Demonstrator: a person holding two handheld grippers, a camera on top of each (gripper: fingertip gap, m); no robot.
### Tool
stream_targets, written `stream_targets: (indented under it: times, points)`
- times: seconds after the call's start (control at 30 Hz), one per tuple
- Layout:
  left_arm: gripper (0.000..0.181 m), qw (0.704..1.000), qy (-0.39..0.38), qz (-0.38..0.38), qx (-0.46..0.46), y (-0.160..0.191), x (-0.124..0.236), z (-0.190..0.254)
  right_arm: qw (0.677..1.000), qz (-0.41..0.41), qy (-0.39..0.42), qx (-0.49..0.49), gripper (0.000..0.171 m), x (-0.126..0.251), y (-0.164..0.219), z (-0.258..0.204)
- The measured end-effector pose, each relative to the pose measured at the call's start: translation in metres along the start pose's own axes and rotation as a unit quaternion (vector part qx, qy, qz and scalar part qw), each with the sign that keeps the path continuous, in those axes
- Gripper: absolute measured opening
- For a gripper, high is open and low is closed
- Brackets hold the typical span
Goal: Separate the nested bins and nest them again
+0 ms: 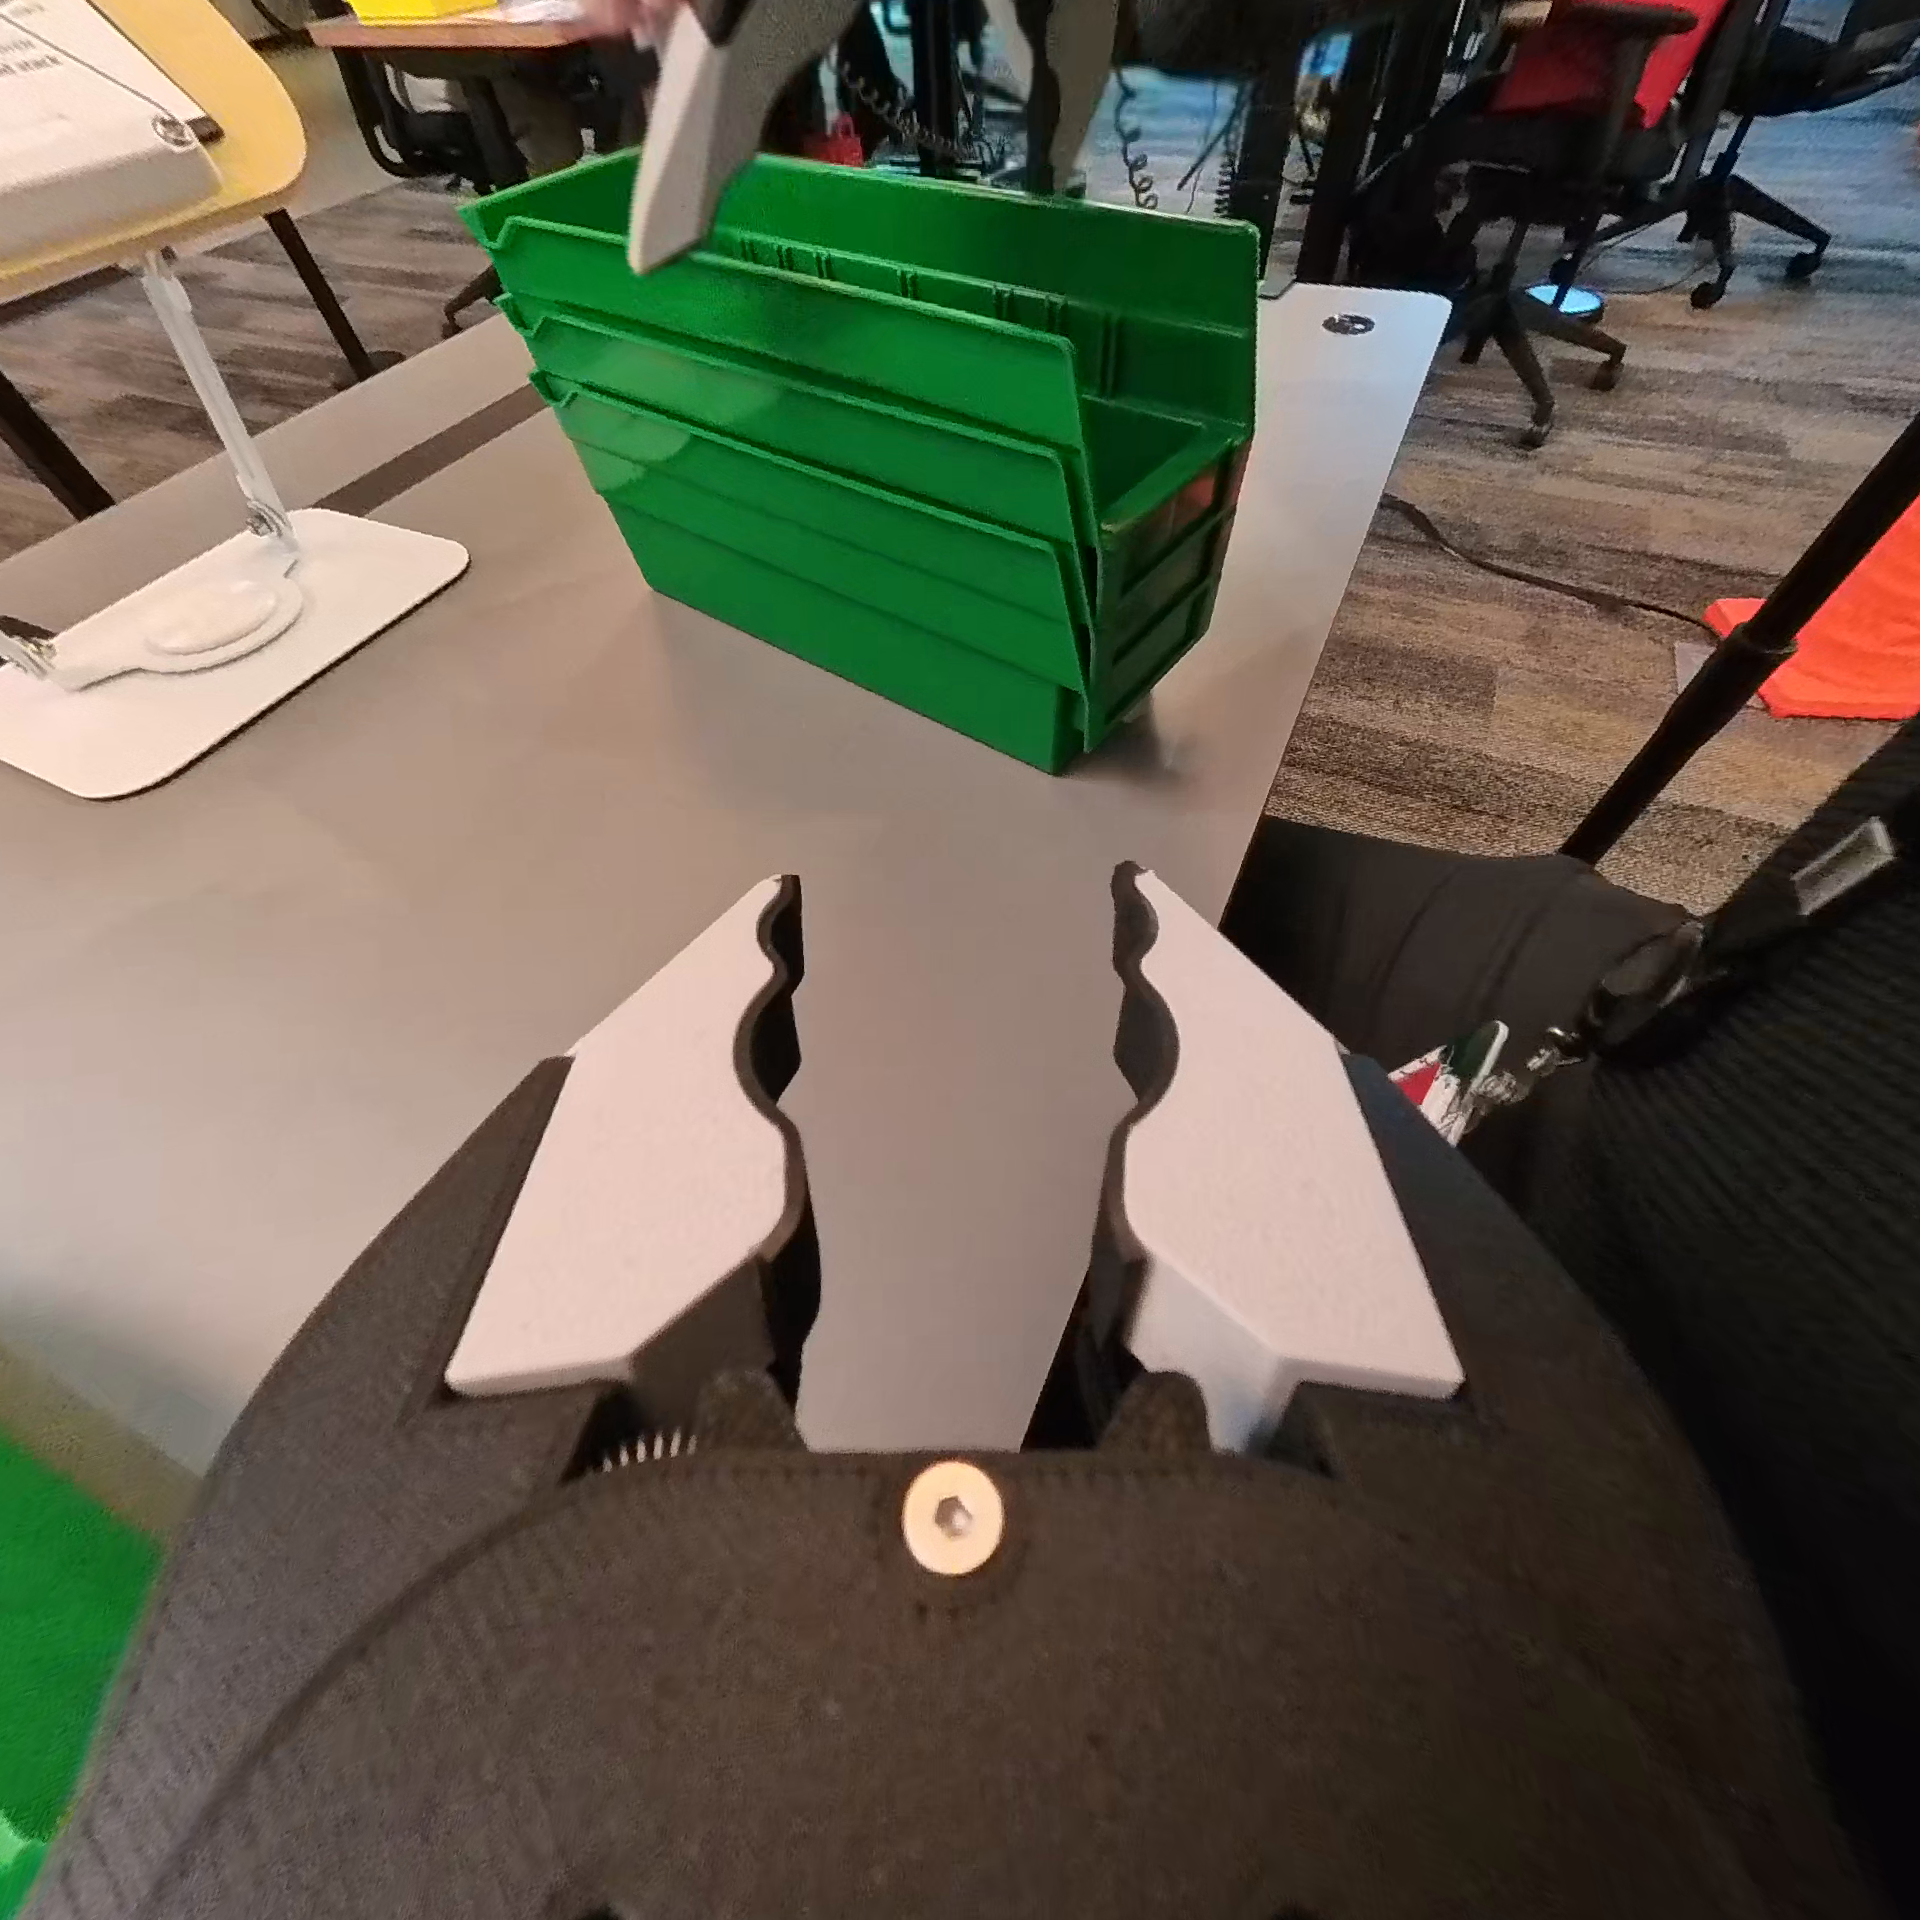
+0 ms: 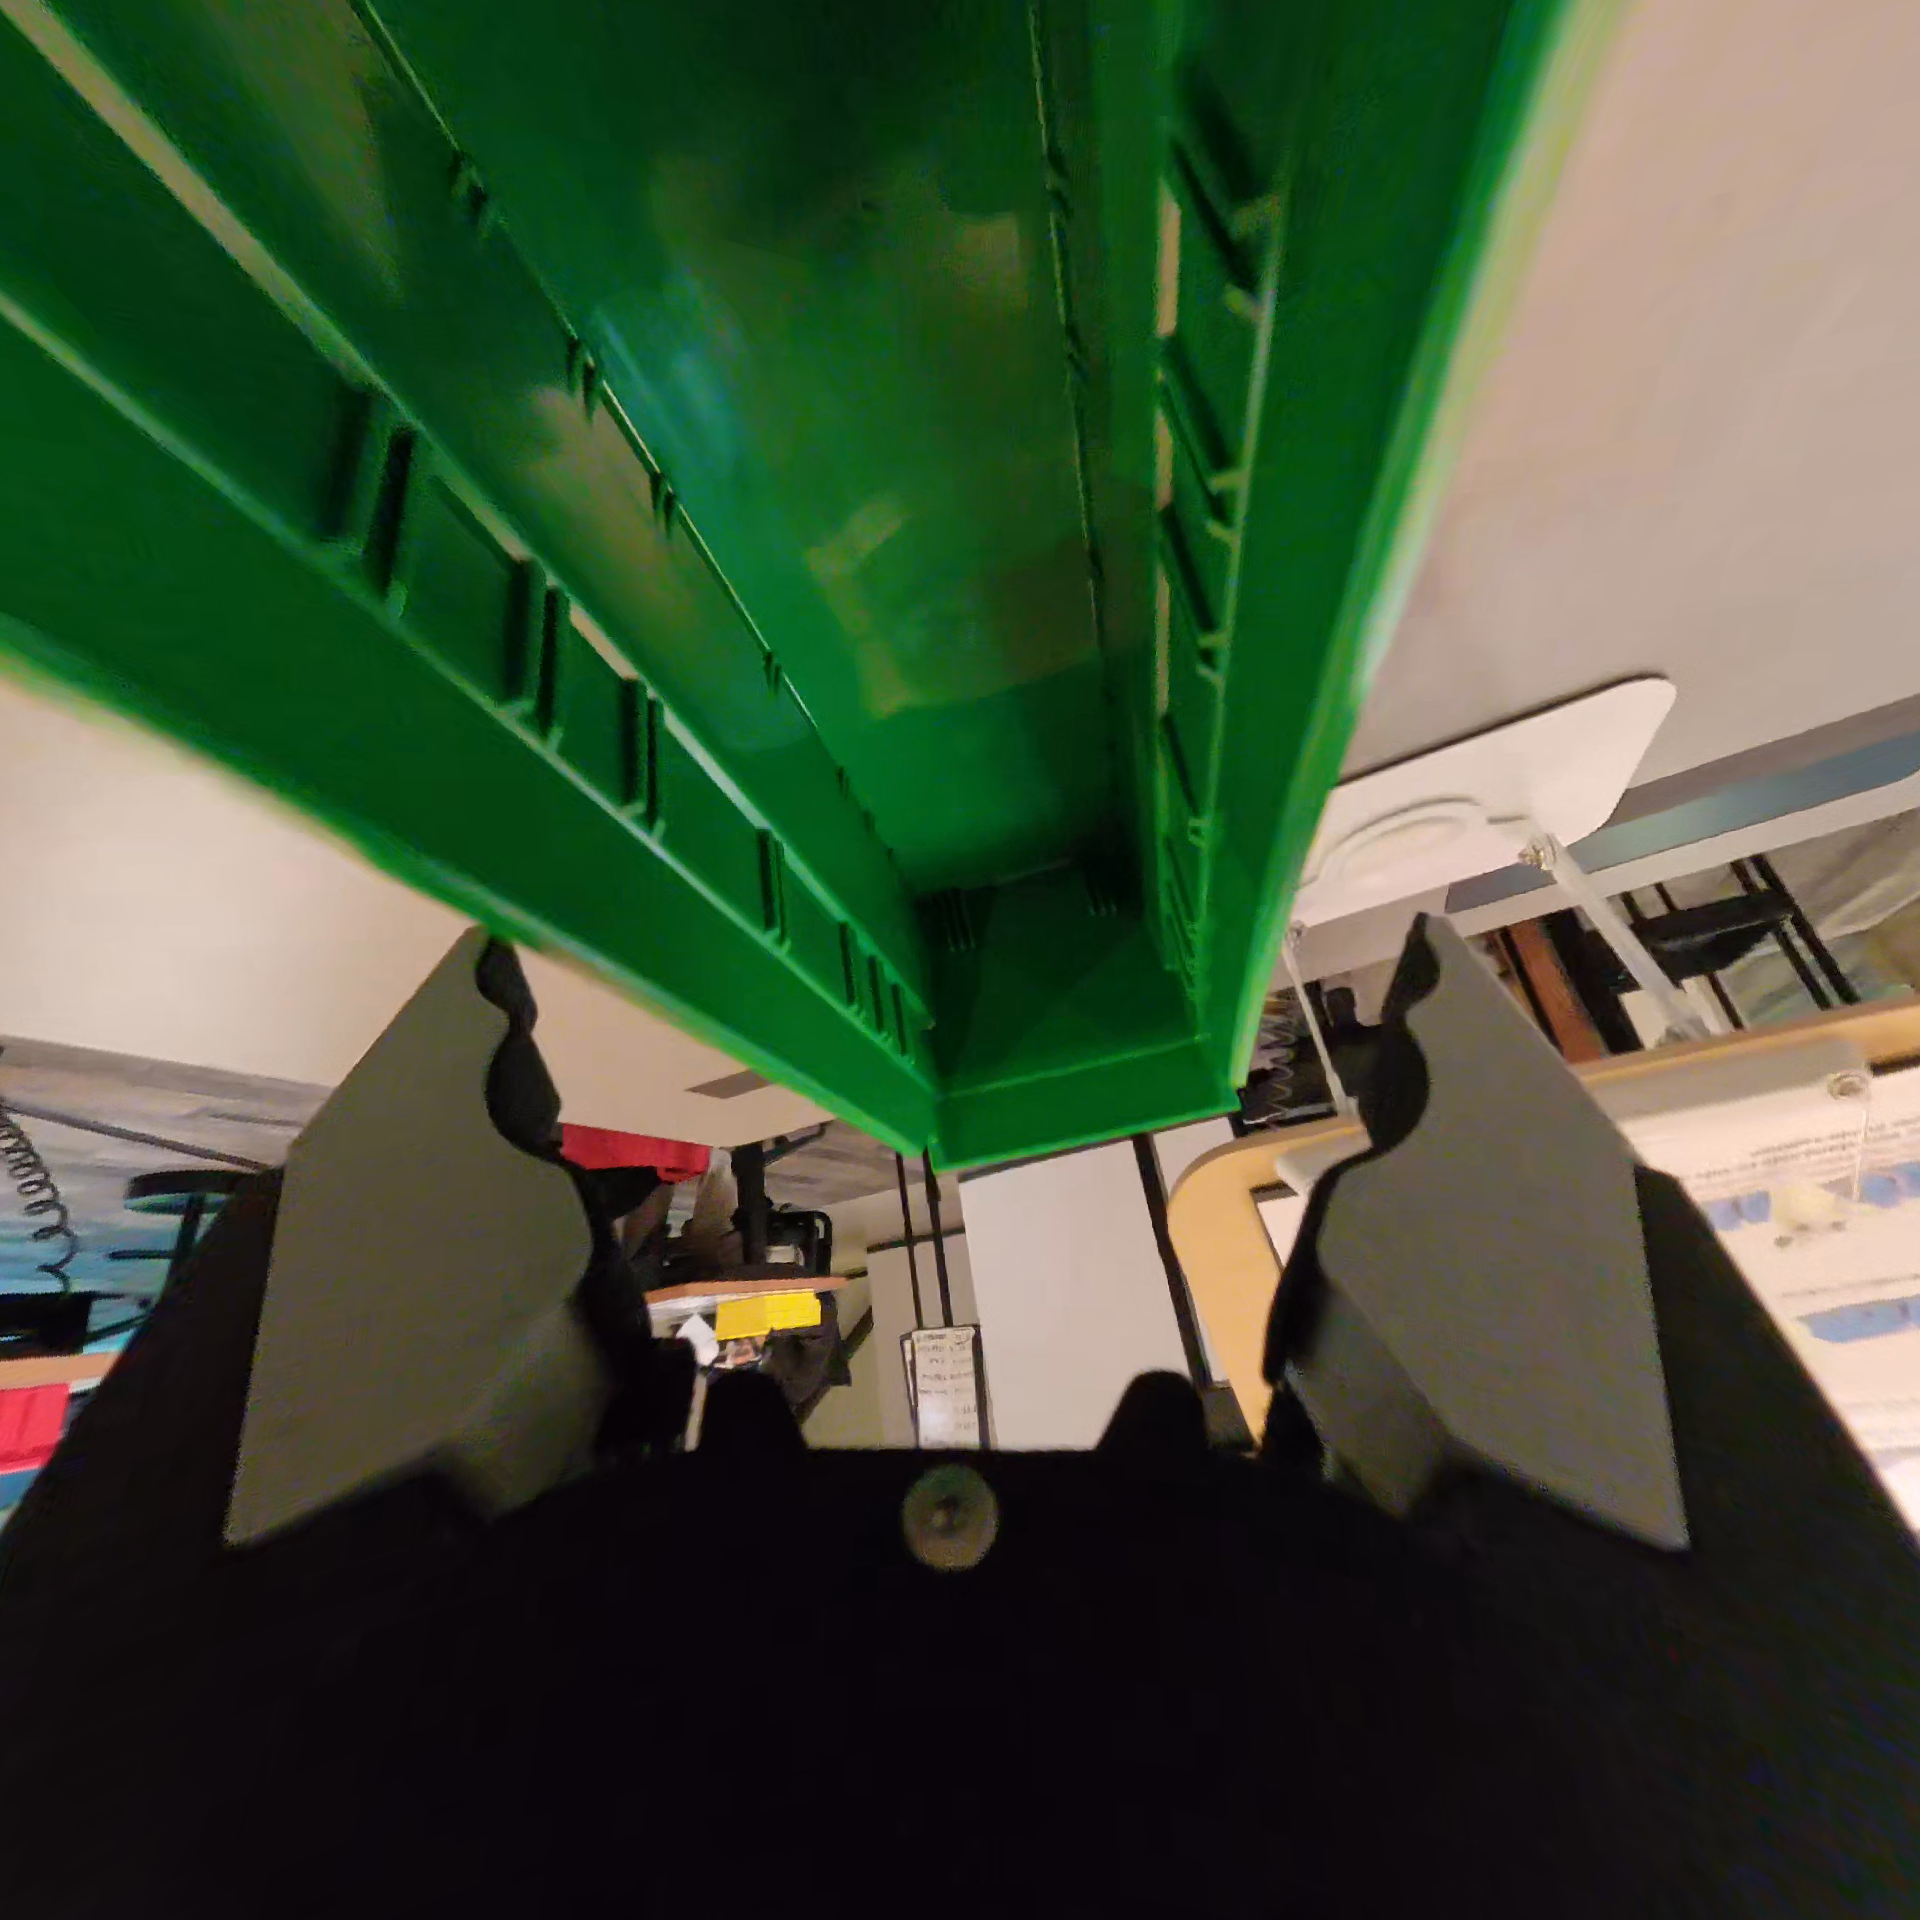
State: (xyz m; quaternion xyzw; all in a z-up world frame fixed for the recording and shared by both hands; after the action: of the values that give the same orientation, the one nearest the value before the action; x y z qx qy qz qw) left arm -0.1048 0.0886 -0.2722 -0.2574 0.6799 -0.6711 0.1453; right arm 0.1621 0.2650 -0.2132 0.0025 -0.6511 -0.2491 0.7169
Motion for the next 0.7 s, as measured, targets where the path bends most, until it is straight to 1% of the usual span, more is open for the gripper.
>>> stream_targets:
  times: [0.03,0.13,0.17,0.23,0.3,0.33,0.37,0.43,0.47,0.53,0.57,0.6,0.67,0.7]
  points:
    - [0.059,1.000,0.000,0.000,0.000,0.000,0.000,0.000,1.000,0.001,-0.001,-0.007,0.156,0.006,0.002,0.002]
    - [0.060,1.000,-0.002,0.001,0.000,0.000,0.000,0.000,0.998,0.005,0.028,-0.053,0.156,0.025,0.013,0.015]
    - [0.061,1.000,-0.007,0.004,-0.002,-0.002,0.001,-0.001,0.994,0.015,0.040,-0.097,0.156,0.033,0.018,0.020]
    - [0.066,0.999,-0.029,0.017,0.000,-0.009,0.006,-0.006,0.978,0.032,0.059,-0.199,0.146,0.047,0.031,0.029]
    - [0.082,0.997,-0.070,0.035,0.017,-0.022,0.015,-0.018,0.958,0.026,0.099,-0.269,0.143,0.056,0.044,0.031]
    - [0.090,0.994,-0.106,0.036,0.020,-0.031,0.022,-0.027,0.947,0.034,0.112,-0.299,0.135,0.059,0.047,0.030]
    - [0.098,0.990,-0.137,0.023,0.020,-0.040,0.030,-0.036,0.936,0.039,0.132,-0.323,0.128,0.063,0.049,0.029]
    - [0.113,0.976,-0.215,-0.022,-0.001,-0.056,0.049,-0.058,0.914,0.042,0.183,-0.359,0.126,0.067,0.048,0.024]
    - [0.125,0.967,-0.249,-0.055,0.006,-0.060,0.058,-0.072,0.900,0.049,0.209,-0.380,0.122,0.069,0.046,0.021]
    - [0.152,0.948,-0.285,-0.127,0.068,-0.056,0.073,-0.098,0.870,0.072,0.251,-0.418,0.119,0.071,0.039,0.014]
    - [0.159,0.937,-0.294,-0.160,0.104,-0.049,0.079,-0.111,0.857,0.081,0.267,-0.433,0.117,0.071,0.035,0.008]
    - [0.159,0.925,-0.296,-0.188,0.144,-0.041,0.084,-0.122,0.844,0.086,0.283,-0.447,0.115,0.070,0.031,0.002]
    - [0.159,0.912,-0.296,-0.193,0.209,-0.033,0.089,-0.143,0.819,0.104,0.308,-0.473,0.112,0.066,0.021,-0.010]
    - [0.159,0.906,-0.298,-0.199,0.226,-0.030,0.089,-0.153,0.808,0.111,0.317,-0.484,0.111,0.064,0.017,-0.016]
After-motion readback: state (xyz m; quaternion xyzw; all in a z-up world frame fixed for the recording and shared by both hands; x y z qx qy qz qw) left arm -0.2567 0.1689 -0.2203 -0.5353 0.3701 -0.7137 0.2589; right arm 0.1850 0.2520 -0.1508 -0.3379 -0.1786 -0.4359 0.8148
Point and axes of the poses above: each gripper's, where its closed fingertips meet, x back along the fingers, y out of its underside, z = x × y across the jaws, the point moved 10 cm from there along x, back along the fingers, and after that the axes turned 13 degrees about z, right-handed, at the moved point
